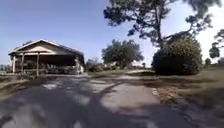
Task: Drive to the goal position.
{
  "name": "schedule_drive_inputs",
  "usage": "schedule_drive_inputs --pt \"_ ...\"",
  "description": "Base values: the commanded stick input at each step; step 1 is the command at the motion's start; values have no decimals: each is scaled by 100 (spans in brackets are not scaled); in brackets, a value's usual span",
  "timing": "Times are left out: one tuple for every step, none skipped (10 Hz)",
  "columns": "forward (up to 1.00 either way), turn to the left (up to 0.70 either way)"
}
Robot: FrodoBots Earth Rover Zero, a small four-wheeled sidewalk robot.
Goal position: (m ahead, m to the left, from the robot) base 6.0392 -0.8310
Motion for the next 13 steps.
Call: schedule_drive_inputs --pt "100 -1" --pt "100 0" --pt "100 0" --pt "100 0" --pt "100 0" --pt "100 0" --pt "100 0" --pt "100 0" --pt "100 0" --pt "100 0" --pt "100 0" --pt "100 0" --pt "100 0"
